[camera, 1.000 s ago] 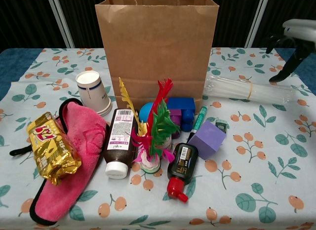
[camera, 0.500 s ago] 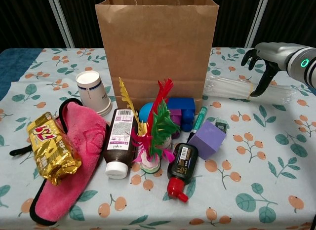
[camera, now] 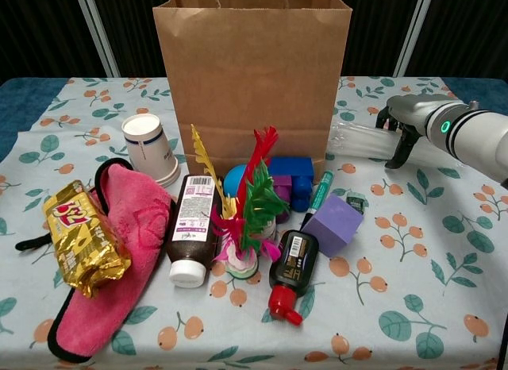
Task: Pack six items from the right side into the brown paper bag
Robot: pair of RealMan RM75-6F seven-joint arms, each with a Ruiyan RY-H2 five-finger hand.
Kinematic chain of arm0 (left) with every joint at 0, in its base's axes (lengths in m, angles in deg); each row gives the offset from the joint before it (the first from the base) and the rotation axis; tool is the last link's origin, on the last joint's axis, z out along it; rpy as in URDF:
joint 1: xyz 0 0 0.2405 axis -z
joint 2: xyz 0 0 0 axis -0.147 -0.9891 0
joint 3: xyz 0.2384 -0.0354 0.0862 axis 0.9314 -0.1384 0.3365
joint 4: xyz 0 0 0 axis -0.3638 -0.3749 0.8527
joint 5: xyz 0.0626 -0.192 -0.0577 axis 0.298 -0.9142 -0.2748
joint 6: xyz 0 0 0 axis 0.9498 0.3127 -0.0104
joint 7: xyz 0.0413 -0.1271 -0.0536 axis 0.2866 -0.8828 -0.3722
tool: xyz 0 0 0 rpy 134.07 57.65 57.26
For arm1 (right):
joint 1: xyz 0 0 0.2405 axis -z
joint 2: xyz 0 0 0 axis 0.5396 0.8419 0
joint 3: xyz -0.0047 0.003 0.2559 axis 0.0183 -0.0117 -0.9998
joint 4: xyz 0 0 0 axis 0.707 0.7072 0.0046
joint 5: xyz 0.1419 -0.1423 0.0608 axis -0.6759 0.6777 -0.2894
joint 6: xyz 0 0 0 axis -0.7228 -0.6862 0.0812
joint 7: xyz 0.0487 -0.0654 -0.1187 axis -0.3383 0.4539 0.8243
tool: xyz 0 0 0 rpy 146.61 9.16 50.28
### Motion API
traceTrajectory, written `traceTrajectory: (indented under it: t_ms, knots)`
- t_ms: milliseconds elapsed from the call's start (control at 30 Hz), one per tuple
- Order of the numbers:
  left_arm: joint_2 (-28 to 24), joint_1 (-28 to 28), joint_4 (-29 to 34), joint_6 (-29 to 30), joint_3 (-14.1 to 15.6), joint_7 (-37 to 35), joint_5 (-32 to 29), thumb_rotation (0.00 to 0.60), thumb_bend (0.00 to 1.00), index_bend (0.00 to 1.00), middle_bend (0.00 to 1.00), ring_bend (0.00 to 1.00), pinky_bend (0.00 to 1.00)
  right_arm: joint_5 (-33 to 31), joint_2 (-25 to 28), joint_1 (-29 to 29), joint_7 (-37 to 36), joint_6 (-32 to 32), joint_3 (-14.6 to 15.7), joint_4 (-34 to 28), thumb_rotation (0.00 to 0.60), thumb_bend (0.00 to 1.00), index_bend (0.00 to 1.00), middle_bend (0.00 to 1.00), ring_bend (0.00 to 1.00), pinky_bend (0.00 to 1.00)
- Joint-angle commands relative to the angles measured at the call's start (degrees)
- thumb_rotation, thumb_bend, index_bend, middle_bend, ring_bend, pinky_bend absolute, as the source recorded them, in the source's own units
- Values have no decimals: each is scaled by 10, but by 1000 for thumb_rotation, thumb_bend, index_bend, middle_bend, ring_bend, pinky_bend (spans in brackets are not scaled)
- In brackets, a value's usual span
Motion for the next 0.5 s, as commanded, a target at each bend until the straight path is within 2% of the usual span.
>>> traceTrajectory:
  t_ms: [33, 233, 400, 500]
  knots:
    - [0, 0, 0, -1, 0, -1, 0, 600, 16, 100, 130, 34, 154, 20, 3, 4, -6, -15, 0, -7, 600, 196, 481, 457, 303, 178]
    - [1, 3, 2, -5, 2, -2, 4, 600, 16, 100, 130, 34, 154, 78, 58, 27, -23, -75, -6, -86, 600, 238, 555, 511, 356, 228]
    - [5, 6, 3, -10, 4, -4, 7, 600, 16, 100, 130, 34, 154, 107, 156, 52, -23, -133, -23, -225, 600, 238, 563, 517, 361, 245]
    - [7, 8, 4, -12, 6, -3, 12, 600, 16, 100, 130, 34, 154, 115, 227, 63, -20, -166, -47, -329, 600, 237, 571, 522, 373, 261]
